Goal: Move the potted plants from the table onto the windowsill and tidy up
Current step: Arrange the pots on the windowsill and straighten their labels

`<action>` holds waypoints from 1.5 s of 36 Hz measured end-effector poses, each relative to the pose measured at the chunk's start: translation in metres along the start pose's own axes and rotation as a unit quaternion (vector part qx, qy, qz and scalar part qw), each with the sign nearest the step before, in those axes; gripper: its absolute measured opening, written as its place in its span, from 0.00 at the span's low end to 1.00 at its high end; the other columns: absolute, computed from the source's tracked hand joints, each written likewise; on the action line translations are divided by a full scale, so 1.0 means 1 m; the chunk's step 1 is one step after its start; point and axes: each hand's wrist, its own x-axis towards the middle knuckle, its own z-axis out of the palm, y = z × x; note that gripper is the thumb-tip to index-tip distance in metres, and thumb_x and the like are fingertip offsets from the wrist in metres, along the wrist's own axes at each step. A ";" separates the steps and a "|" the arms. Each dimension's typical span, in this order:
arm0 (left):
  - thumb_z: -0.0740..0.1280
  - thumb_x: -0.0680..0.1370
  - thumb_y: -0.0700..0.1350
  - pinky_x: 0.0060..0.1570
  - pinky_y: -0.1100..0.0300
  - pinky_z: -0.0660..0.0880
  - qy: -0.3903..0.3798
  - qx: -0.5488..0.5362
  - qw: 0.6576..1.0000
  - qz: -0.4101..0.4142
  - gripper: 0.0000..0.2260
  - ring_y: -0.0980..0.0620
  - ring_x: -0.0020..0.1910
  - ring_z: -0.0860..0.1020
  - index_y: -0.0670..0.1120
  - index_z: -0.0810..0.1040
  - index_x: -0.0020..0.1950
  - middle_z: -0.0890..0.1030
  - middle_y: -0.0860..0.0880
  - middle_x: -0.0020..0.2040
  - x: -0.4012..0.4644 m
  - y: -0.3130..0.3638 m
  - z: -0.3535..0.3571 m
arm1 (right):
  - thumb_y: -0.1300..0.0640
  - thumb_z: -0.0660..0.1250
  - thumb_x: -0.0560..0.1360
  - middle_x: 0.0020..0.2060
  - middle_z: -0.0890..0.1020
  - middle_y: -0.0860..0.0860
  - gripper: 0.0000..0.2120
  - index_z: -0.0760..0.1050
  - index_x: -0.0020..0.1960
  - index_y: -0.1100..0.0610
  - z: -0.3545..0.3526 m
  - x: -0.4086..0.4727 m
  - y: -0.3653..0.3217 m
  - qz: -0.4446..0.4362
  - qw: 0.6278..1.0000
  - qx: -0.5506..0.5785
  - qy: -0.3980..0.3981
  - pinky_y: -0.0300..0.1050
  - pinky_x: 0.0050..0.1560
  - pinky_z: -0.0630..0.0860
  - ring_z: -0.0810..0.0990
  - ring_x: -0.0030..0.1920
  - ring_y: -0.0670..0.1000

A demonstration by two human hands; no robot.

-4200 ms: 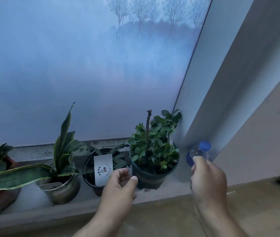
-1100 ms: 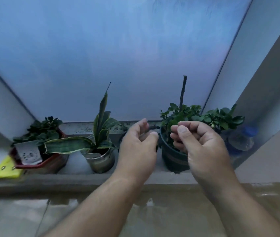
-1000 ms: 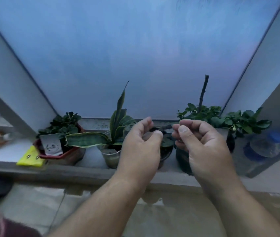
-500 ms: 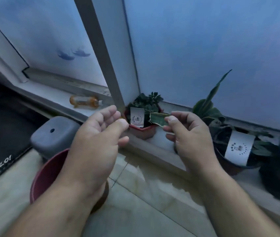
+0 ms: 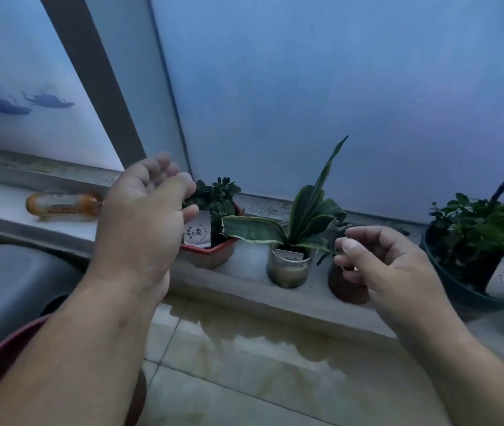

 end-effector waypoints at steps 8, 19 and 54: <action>0.69 0.74 0.45 0.60 0.50 0.78 0.031 0.041 0.997 -0.060 0.15 0.49 0.60 0.80 0.51 0.78 0.61 0.81 0.50 0.59 0.047 -0.023 -0.024 | 0.59 0.70 0.78 0.42 0.87 0.53 0.03 0.82 0.50 0.52 0.045 -0.028 0.003 0.051 0.998 -0.033 -0.018 0.48 0.44 0.84 0.87 0.43 0.49; 0.64 0.75 0.38 0.46 0.57 0.73 0.081 0.060 0.976 -0.195 0.12 0.47 0.46 0.78 0.44 0.80 0.56 0.83 0.44 0.50 0.087 -0.086 -0.049 | 0.51 0.64 0.79 0.41 0.83 0.45 0.05 0.79 0.48 0.49 0.187 0.034 -0.029 -0.012 0.977 -0.209 -0.040 0.46 0.48 0.79 0.82 0.44 0.47; 0.60 0.75 0.34 0.52 0.63 0.72 -0.142 0.298 0.937 -0.118 0.22 0.55 0.53 0.78 0.51 0.79 0.65 0.82 0.56 0.56 0.090 -0.108 -0.053 | 0.61 0.63 0.78 0.47 0.72 0.33 0.24 0.67 0.72 0.49 0.246 0.015 0.005 0.116 0.985 -0.123 -0.040 0.44 0.59 0.77 0.79 0.57 0.46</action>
